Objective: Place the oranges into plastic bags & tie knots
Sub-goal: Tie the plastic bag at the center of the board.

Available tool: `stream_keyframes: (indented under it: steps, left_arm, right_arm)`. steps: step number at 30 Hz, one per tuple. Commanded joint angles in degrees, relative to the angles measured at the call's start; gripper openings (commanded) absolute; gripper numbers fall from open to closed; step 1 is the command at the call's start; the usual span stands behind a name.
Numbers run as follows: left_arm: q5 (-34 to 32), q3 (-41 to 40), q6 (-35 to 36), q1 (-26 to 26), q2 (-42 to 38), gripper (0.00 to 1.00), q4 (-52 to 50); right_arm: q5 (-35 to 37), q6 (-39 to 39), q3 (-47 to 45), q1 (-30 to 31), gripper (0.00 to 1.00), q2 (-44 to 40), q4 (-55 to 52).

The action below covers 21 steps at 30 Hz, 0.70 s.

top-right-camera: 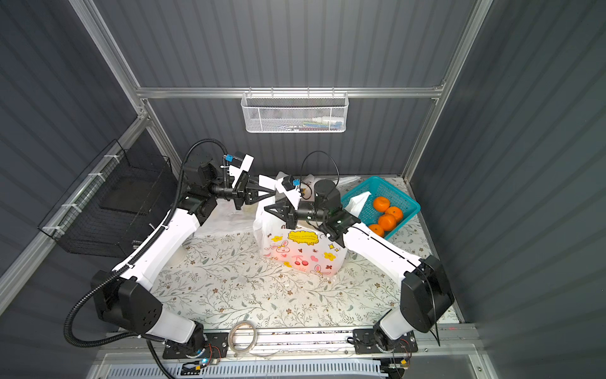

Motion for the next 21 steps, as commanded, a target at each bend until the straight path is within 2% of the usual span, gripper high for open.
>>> stream_keyframes:
  steps: [1,2,5,8,14,21]
  left_arm:
    - [-5.1,-1.7,-1.0,0.3,-2.8,0.27,2.5]
    - [-7.6,-4.2,-0.9,0.4,-4.1,0.39,2.5]
    - [-14.7,-10.0,-0.6,1.2,-9.3,0.61,3.2]
    - [-20.8,-17.8,-0.8,1.6,-15.2,0.72,4.7]
    - [-21.4,-28.3,-4.0,1.6,-21.2,0.76,9.1]
    - [-19.3,-30.6,-6.4,0.4,-17.3,0.73,14.2]
  right_arm:
    - [-0.2,1.2,0.5,0.2,0.0,-1.2,2.4]
    - [0.5,1.0,0.3,0.2,0.0,-1.5,2.2]
    - [1.9,0.5,-0.1,0.1,0.0,-2.3,0.9]
    - [2.6,0.2,-0.1,0.1,0.0,-2.9,-0.3]
    - [2.8,-0.3,0.2,0.2,0.0,-3.9,-1.9]
    - [3.4,0.8,0.7,0.1,0.0,-4.1,-2.1]
